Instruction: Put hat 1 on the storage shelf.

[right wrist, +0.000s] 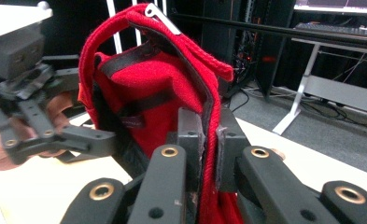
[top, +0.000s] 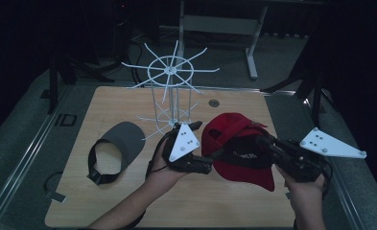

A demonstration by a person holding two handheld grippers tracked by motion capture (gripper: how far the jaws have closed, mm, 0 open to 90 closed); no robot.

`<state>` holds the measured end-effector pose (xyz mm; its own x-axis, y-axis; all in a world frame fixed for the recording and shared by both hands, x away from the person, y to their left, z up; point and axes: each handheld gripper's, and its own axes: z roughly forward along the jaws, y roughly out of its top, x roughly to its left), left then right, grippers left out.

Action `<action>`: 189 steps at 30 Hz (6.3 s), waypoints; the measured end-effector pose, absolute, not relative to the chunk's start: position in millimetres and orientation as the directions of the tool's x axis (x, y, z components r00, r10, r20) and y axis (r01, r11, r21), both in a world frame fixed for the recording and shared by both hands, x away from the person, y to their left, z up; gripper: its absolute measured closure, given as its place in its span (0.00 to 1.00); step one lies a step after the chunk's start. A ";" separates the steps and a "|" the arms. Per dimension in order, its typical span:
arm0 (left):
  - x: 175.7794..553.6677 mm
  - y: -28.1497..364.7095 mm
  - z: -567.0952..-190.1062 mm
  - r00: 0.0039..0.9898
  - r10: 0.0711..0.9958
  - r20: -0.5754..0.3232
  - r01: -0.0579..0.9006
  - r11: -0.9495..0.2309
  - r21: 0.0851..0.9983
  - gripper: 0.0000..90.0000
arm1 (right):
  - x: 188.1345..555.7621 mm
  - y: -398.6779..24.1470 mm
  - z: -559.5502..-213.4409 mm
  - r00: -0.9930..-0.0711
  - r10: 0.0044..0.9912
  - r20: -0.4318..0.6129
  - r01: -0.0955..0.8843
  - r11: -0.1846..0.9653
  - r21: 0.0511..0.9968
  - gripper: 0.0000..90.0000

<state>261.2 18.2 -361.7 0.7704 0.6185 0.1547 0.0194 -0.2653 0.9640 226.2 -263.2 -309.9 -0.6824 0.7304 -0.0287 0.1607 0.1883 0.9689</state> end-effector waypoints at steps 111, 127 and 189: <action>268.2 0.2 -346.7 0.965 0.223 0.138 -0.052 -0.353 0.934 0.89 | 200.0 -268.9 -334.5 -0.820 0.566 -0.082 0.085 0.262 0.961 0.99; 259.5 25.5 -344.7 0.919 0.371 0.134 -0.012 -0.313 0.950 0.54 | 201.9 -288.1 -326.7 -0.757 0.652 -0.049 0.101 0.190 0.977 0.99; 213.9 105.0 -475.1 0.835 0.550 0.017 0.195 -0.325 0.925 0.37 | 271.1 -224.2 -227.1 -0.650 0.754 -0.092 0.032 0.148 0.988 0.99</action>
